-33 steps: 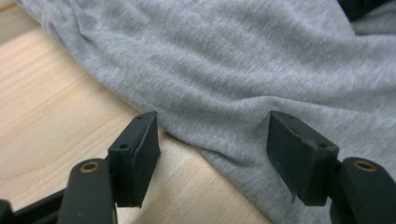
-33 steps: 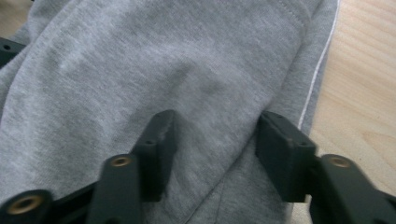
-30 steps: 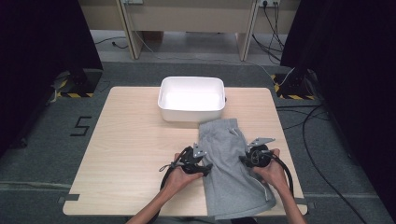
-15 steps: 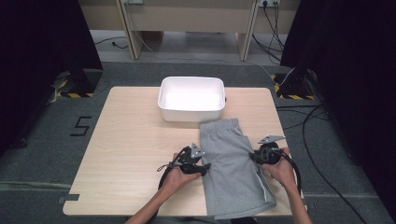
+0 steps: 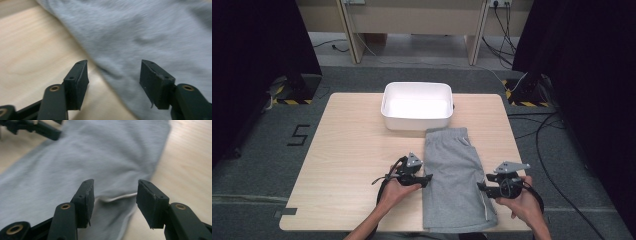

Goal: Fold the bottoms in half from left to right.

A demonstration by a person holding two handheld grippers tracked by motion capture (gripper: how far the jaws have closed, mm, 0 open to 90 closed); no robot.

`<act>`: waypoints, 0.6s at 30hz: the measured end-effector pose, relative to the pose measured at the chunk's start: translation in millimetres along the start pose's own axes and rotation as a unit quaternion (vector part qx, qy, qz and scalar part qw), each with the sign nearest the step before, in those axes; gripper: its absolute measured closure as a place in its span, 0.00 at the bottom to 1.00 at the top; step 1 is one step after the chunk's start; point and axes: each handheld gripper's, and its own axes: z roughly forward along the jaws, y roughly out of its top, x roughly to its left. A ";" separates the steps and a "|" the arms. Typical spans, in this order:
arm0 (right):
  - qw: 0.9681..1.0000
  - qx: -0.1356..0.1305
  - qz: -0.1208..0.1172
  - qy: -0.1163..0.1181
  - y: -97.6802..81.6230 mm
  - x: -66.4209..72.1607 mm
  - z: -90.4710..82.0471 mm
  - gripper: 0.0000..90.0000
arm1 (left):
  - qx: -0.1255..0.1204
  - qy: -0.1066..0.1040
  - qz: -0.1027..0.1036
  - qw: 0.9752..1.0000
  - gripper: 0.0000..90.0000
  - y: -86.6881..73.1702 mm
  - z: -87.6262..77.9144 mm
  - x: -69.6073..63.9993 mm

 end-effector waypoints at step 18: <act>0.997 0.065 0.028 -0.035 -58.1 -8.9 -5.0 0.94 | 0.026 -0.002 0.077 0.997 0.35 -30.4 -10.0 -44.0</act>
